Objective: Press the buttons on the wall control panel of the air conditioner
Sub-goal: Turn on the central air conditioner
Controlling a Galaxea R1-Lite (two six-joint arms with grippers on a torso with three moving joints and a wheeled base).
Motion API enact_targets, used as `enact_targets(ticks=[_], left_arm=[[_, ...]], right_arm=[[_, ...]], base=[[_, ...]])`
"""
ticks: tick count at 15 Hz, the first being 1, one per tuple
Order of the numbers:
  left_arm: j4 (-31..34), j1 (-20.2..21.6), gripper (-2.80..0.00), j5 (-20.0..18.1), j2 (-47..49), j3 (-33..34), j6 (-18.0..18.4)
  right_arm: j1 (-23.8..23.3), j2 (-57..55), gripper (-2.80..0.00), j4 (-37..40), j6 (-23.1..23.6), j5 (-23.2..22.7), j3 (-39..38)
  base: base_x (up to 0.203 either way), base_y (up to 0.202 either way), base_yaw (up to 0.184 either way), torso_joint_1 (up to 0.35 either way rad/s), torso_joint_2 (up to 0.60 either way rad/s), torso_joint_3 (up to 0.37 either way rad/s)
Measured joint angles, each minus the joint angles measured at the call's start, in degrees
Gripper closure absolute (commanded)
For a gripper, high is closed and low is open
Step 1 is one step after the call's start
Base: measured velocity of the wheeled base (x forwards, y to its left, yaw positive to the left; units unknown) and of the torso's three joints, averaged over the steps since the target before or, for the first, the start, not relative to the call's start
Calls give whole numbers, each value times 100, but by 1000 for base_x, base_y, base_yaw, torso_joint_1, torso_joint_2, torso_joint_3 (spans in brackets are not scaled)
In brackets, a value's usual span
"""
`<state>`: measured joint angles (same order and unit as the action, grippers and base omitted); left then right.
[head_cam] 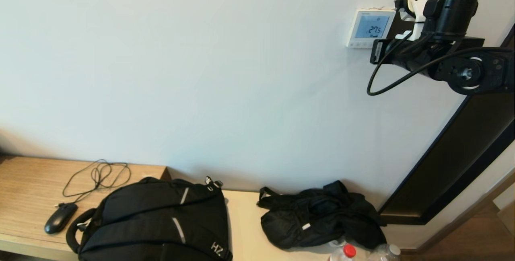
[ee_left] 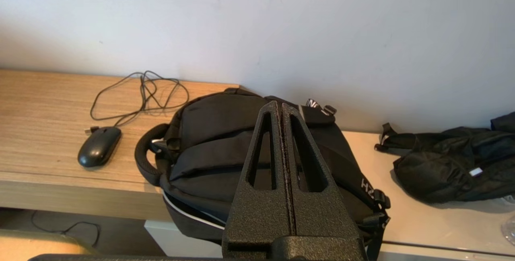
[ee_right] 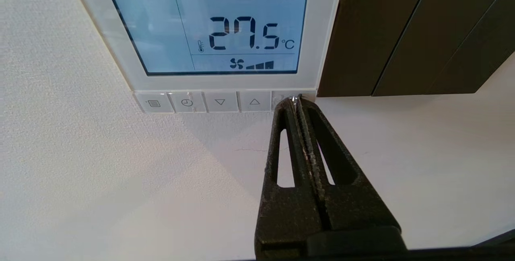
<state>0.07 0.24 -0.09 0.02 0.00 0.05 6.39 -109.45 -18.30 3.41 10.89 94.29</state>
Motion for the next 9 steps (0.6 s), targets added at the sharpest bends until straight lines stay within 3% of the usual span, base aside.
enact_targets(ticks=[9], left_arm=[[2, 0, 0, 1, 0, 0, 0]], right_arm=[[456, 321, 0, -30, 5, 241, -397]], base=[[0, 0, 0, 0, 0, 0]])
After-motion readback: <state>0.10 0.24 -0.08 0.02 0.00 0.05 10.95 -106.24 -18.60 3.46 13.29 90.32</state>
